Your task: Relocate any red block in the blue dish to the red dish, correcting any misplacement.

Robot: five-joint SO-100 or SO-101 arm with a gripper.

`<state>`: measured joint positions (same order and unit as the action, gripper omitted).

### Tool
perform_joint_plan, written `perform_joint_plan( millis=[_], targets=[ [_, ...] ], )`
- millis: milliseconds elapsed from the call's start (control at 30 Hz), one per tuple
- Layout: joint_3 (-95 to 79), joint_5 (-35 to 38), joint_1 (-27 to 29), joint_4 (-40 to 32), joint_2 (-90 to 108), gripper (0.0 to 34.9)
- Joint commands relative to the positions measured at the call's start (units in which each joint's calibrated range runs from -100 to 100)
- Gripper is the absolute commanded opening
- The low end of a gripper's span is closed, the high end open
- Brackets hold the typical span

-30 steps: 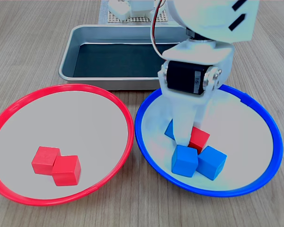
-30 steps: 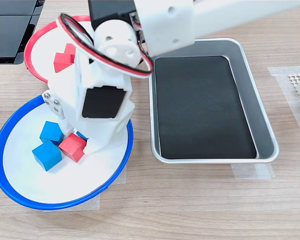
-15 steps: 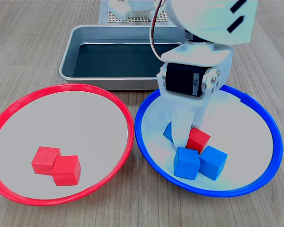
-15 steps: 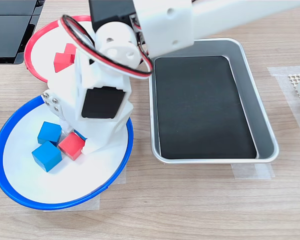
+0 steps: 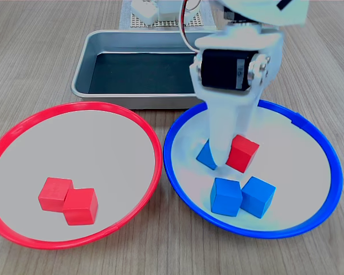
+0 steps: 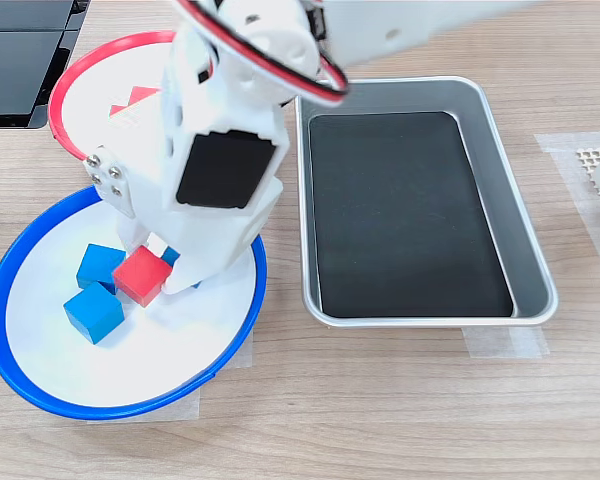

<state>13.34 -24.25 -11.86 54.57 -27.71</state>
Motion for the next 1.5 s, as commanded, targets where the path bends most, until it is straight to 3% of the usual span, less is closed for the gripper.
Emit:
perform_joint_plan(
  millis=[0, 167, 533, 767, 1467],
  targets=[
    [0.0, 0.6, -1.1, -0.2, 6.7, 0.4],
    [-0.8, 2.6, 0.5, 1.0, 10.5, 0.4],
    [-2.6, 10.1, 14.4, 1.5, 13.3, 0.4],
    [-3.6, 13.6, 20.4, 2.2, 12.4, 0.4],
    [10.1, 15.8, 25.6, 1.4, -6.4, 0.4]
  ],
)
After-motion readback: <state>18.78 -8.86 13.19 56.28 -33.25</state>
